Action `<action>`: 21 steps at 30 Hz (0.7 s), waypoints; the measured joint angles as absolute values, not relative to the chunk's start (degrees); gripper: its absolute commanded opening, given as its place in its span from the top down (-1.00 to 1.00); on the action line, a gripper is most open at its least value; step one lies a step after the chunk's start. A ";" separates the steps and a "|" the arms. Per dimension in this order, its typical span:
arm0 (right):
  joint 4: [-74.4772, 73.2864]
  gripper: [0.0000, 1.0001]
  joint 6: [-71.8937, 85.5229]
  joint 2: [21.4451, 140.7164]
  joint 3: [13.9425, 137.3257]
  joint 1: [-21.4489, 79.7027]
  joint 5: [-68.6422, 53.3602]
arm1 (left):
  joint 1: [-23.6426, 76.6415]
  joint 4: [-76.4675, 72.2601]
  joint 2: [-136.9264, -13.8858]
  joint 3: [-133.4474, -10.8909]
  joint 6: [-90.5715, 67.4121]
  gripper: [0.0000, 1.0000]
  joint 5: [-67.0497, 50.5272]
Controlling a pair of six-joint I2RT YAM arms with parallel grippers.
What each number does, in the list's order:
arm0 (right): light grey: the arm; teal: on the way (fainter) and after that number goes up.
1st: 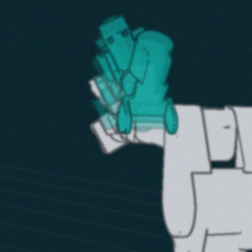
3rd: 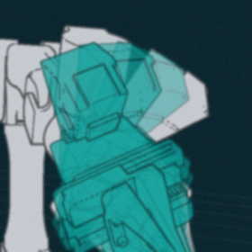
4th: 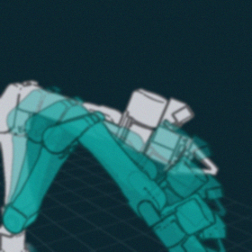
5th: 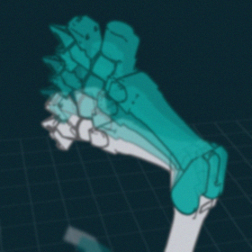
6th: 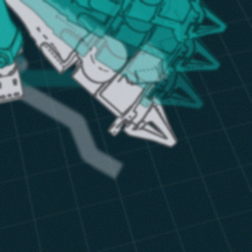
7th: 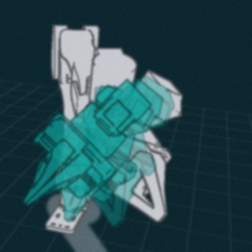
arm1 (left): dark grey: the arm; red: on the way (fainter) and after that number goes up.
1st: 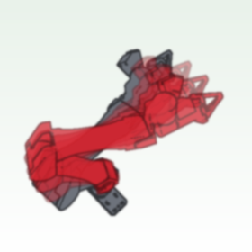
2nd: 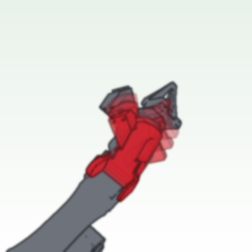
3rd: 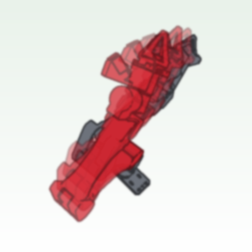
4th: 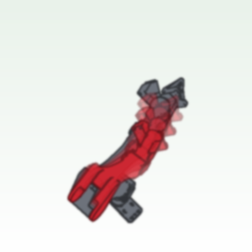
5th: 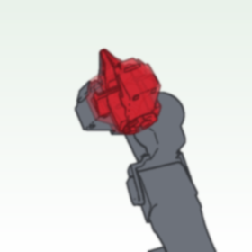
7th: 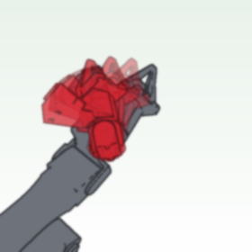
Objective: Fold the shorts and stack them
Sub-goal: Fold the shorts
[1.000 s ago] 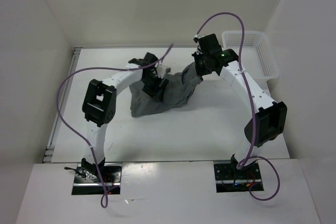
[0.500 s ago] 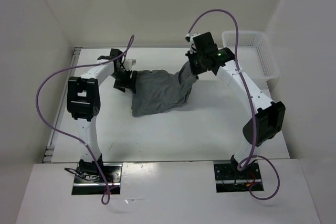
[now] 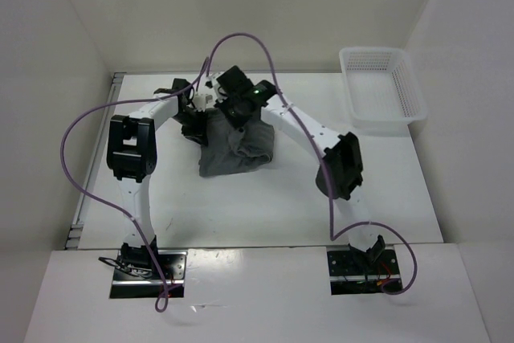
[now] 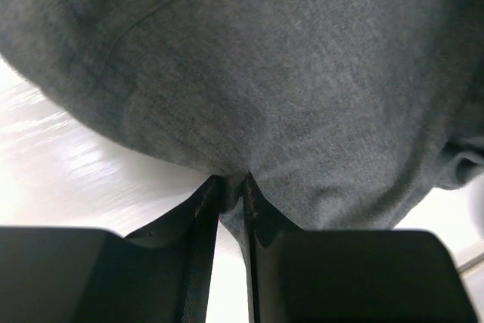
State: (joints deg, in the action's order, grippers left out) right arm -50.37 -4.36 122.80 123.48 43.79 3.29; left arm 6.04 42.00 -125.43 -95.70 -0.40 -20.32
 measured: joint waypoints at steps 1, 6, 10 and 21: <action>-50.61 1.00 -4.36 125.01 124.92 44.53 2.98 | 6.02 41.98 -125.54 -95.74 -0.40 0.49 -20.82; -50.68 0.97 -3.68 134.78 130.91 47.53 1.26 | 5.56 41.98 -125.80 -95.81 -0.56 0.39 -22.33; -50.59 0.19 -1.34 138.10 134.74 48.75 -1.34 | 4.95 42.17 -125.84 -95.92 -1.37 0.02 -23.66; -46.78 -0.44 4.29 131.61 135.50 54.48 -8.64 | -2.07 42.06 -124.75 -97.65 -1.54 -0.35 -17.23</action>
State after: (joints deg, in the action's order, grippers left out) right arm -46.78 4.29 131.61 135.50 54.48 -8.64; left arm -2.07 42.06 -124.75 -97.65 -1.54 -17.23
